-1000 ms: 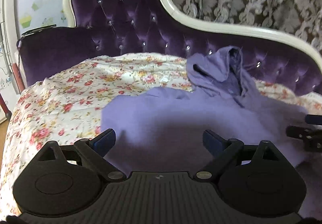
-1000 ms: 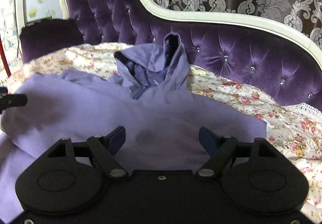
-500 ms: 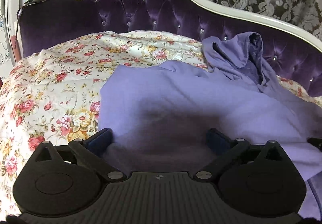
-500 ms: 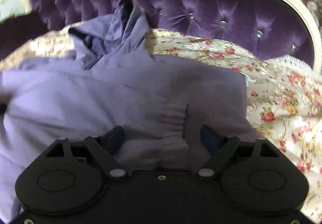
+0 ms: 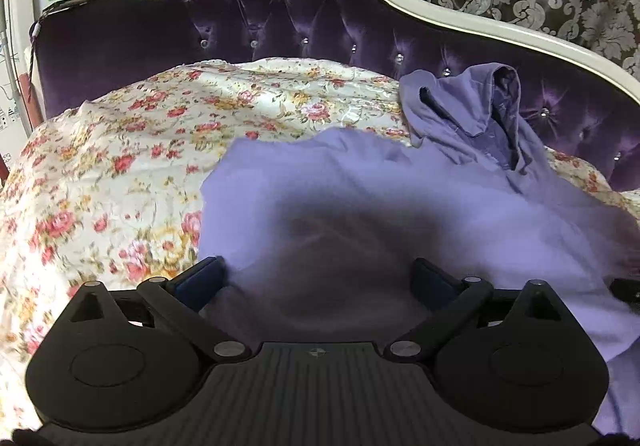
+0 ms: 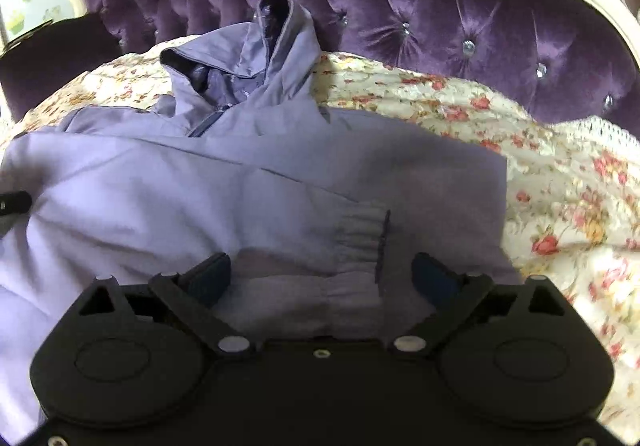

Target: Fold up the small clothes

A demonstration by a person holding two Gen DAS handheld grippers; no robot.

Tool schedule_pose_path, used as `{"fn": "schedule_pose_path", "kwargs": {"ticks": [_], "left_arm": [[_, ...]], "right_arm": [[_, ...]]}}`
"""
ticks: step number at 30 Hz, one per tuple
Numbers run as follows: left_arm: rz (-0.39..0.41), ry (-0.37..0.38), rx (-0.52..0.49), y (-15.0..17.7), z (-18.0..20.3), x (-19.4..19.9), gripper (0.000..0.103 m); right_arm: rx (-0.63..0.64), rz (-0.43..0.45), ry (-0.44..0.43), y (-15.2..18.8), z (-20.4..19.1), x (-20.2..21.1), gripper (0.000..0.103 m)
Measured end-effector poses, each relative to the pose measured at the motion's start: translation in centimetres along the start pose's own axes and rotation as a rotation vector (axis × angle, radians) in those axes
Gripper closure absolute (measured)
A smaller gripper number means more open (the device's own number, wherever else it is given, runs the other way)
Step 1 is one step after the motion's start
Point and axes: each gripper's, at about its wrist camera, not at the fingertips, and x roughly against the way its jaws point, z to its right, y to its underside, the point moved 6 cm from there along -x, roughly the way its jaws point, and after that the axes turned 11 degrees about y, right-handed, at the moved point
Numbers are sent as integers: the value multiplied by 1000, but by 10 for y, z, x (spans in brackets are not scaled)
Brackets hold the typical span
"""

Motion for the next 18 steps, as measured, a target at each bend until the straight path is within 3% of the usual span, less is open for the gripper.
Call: {"fn": "schedule_pose_path", "kwargs": {"ticks": [9,18], "left_arm": [[27,102,-28,-68,28,2,4],[-1,31,-119,-131,55,-78,4]], "right_arm": [[17,124,-32,-87,8,19,7],[4,160,31,-160,-10,-47,7]]}}
